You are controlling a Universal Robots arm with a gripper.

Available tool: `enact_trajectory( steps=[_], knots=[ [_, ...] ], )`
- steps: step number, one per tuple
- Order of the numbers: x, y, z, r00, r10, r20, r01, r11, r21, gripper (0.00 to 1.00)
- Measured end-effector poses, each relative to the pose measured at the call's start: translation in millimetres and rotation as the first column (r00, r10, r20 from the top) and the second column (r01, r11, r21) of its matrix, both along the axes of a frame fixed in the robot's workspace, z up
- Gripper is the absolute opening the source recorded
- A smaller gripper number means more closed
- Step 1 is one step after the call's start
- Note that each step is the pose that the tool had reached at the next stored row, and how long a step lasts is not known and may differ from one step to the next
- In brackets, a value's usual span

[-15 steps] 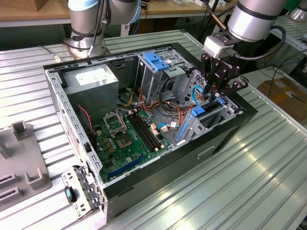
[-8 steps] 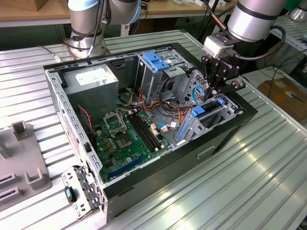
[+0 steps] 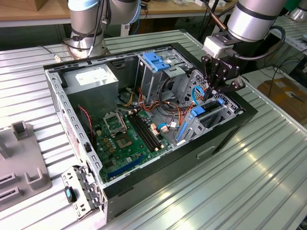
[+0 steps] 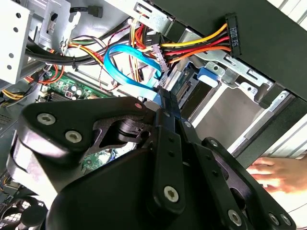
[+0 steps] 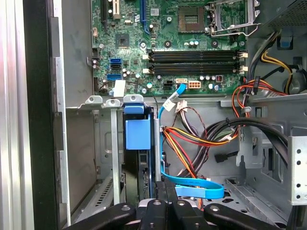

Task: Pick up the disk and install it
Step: 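Insert the first disk wire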

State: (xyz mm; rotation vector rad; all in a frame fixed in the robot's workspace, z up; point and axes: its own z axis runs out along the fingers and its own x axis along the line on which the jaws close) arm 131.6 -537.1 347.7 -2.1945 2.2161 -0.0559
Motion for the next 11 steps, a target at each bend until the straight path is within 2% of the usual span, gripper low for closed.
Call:
enact_trajectory(
  steps=[3,5,8,11],
  knots=[
    [0.0,0.1,0.1,1.0000,0.000,0.0000,0.000,1.0000,0.0001,0.11],
    [0.0,0.1,3.5,1.0000,0.000,0.0010,0.000,1.0000,0.0001,0.11],
    [0.0,0.1,12.6,1.0000,0.000,0.0028,0.000,1.0000,0.0000,0.11],
    [0.0,0.1,13.8,1.0000,0.000,0.0030,0.000,1.0000,0.0002,0.11]
  ],
)
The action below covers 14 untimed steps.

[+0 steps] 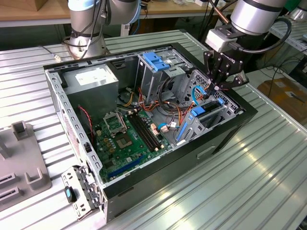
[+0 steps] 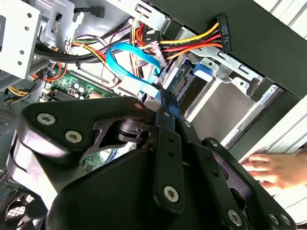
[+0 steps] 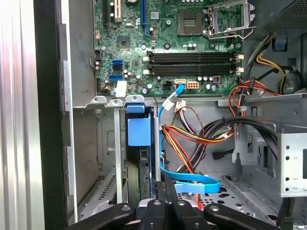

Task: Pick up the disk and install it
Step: 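Insert the first disk wire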

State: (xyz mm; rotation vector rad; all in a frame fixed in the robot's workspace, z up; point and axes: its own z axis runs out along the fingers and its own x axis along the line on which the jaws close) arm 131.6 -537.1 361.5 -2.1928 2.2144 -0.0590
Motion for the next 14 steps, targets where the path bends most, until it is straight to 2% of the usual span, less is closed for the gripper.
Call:
enact_trajectory(
  steps=[4,6,7,8,9,12,14],
  knots=[
    [0.0,0.0,0.2,1.0000,0.000,0.0000,0.000,1.0000,-0.0002,0.11],
    [0.0,0.0,0.2,1.0000,0.000,0.0000,0.000,1.0000,-0.0002,0.23],
    [0.0,0.0,0.2,1.0000,0.000,0.0000,0.000,1.0000,-0.0002,0.23],
    [0.0,0.0,0.3,1.0000,0.000,0.0001,0.000,1.0000,-0.0002,0.29],
    [0.0,0.0,0.3,1.0000,0.000,0.0000,0.000,1.0000,-0.0002,0.42],
    [0.0,0.0,-2.9,1.0000,0.000,0.0000,0.000,1.0000,0.0078,0.42],
    [0.0,0.0,-7.4,1.0000,0.000,-0.0001,0.000,0.9999,0.0116,0.42]
  ],
)
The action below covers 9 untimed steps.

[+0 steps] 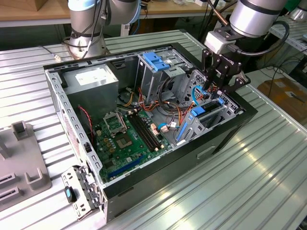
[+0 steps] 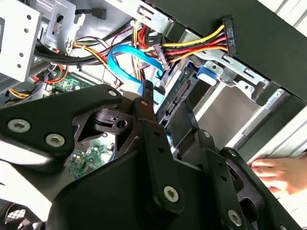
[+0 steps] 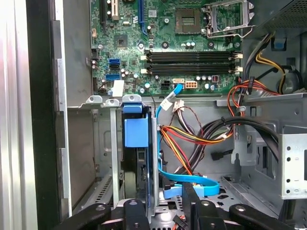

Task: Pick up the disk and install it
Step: 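Insert the first disk wire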

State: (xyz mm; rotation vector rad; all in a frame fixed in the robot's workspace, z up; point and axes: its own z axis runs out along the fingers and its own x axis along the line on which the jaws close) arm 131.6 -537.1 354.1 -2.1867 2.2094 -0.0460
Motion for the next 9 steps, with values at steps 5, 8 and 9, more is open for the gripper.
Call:
enact_trajectory(
  steps=[5,8,9],
  knots=[
    [1.6,-0.2,-7.3,1.0000,0.000,-0.0076,0.000,1.0000,0.0093,0.42],
    [1.7,-0.2,-7.5,1.0000,0.000,-0.0078,0.000,1.0000,0.0096,0.42],
    [1.7,-0.2,-7.6,1.0000,0.000,-0.0078,0.000,1.0000,0.0096,0.42]
  ],
)
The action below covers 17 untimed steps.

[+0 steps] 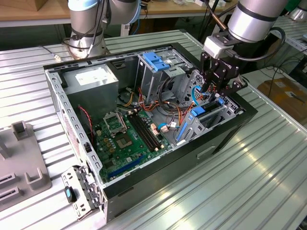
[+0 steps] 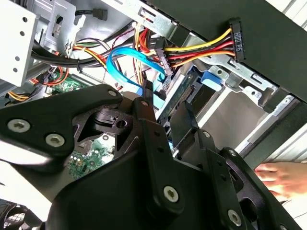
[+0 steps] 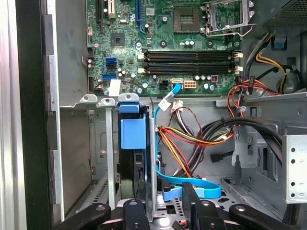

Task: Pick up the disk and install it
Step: 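Insert the first disk wire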

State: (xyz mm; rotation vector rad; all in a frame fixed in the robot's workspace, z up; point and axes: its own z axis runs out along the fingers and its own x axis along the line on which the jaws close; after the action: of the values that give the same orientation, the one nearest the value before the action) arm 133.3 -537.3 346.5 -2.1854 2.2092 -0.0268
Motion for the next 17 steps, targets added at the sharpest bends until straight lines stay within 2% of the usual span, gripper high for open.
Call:
enact_trajectory(
  steps=[2,3,5,7,8,9,11,12,13,17],
  knots=[
    [0.0,0.0,-0.1,1.0000,0.000,0.0000,0.000,1.0000,0.0000,0.42],
    [0.0,-0.1,-0.2,1.0000,0.000,0.0000,0.000,1.0000,0.0034,0.42],
    [0.0,-0.3,-0.1,1.0000,0.000,0.0000,0.000,0.9997,0.0245,0.42],
    [0.1,-0.5,0.3,1.0000,0.000,0.0000,0.000,0.9994,0.0360,0.42],
    [0.1,-0.5,0.5,1.0000,0.000,0.0000,0.000,0.9990,0.0440,0.42],
    [0.1,-0.6,0.6,1.0000,0.000,0.0000,0.000,0.9988,0.0482,0.42],
    [0.1,-0.9,0.6,1.0000,0.000,0.0000,0.000,0.9986,0.0520,0.42],
    [0.2,-1.8,0.6,1.0000,0.000,0.0000,0.000,0.9983,0.0576,0.42],
    [0.2,-2.1,0.5,1.0000,0.000,0.0000,0.000,0.9982,0.0597,0.42],
    [0.2,-2.1,0.6,1.0000,0.000,0.0000,0.000,0.9982,0.0596,0.42]
  ],
)
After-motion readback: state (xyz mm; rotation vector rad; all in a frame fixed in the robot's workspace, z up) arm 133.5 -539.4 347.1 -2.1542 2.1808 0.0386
